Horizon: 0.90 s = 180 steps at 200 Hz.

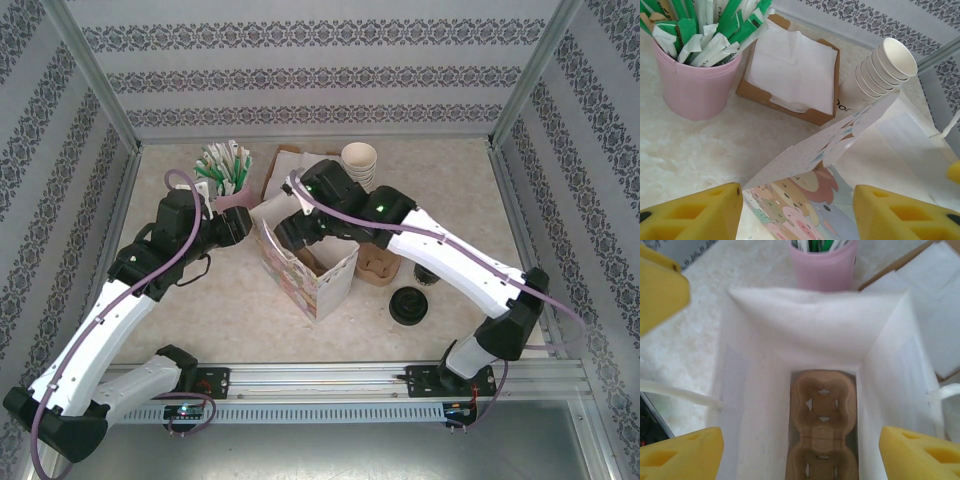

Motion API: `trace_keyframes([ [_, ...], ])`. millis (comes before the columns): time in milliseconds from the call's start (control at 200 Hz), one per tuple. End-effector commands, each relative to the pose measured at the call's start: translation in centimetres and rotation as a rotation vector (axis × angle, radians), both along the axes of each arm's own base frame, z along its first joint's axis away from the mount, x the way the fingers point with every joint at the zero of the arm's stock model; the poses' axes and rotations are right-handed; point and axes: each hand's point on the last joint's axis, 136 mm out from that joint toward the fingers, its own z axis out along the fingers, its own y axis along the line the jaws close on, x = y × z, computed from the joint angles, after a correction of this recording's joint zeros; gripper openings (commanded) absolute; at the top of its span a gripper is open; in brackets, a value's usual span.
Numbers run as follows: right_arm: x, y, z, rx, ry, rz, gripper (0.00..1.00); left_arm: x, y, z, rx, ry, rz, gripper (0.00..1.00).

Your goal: Pack the takeout coffee

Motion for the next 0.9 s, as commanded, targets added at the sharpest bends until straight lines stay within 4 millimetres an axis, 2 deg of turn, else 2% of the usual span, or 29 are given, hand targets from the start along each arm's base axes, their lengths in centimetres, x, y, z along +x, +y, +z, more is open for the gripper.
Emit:
trace_keyframes([
  [0, -0.2, -1.2, 3.8, 0.043, -0.085, -0.039, 0.83, 0.0, 1.0, 0.7, 0.042, -0.011, 0.026, 0.61],
  [55, -0.1, -2.0, 5.0, 0.053, -0.121, -0.063, 0.89, -0.1, 1.1, 0.7, 0.047, -0.01, 0.031, 0.62],
  [140, -0.1, -3.4, 6.7, 0.064, -0.175, -0.083, 0.92, -0.1, 1.2, 0.7, 0.055, -0.007, 0.031, 0.62],
  [270, 0.5, -7.2, 8.8, 0.057, -0.26, -0.182, 0.98, 0.1, 1.4, 0.8, 0.071, -0.011, 0.036, 0.63],
  [370, 0.5, -10.9, 9.1, 0.042, -0.309, -0.282, 0.98, 0.2, 1.5, 0.9, 0.085, -0.013, 0.038, 0.64],
  [450, -0.2, -13.3, 9.6, 0.069, -0.348, -0.298, 0.98, 0.3, 1.6, 1.0, 0.093, -0.019, 0.037, 0.65],
  [565, -0.8, -17.6, 9.6, 0.109, -0.33, -0.391, 0.98, 0.4, 1.6, 1.1, 0.103, -0.022, 0.033, 0.65],
  [640, -0.5, -20.6, 8.6, 0.103, -0.294, -0.508, 0.98, 0.4, 1.4, 1.2, 0.096, -0.025, 0.028, 0.65],
  [749, -0.4, -24.1, 5.2, 0.048, -0.217, -0.666, 0.95, 0.4, 1.1, 1.0, 0.085, -0.021, 0.018, 0.66],
  [894, -0.7, -26.8, 0.6, 0.059, -0.097, -0.821, 0.88, 0.3, 1.2, 0.5, 0.097, -0.005, 0.012, 0.65],
])
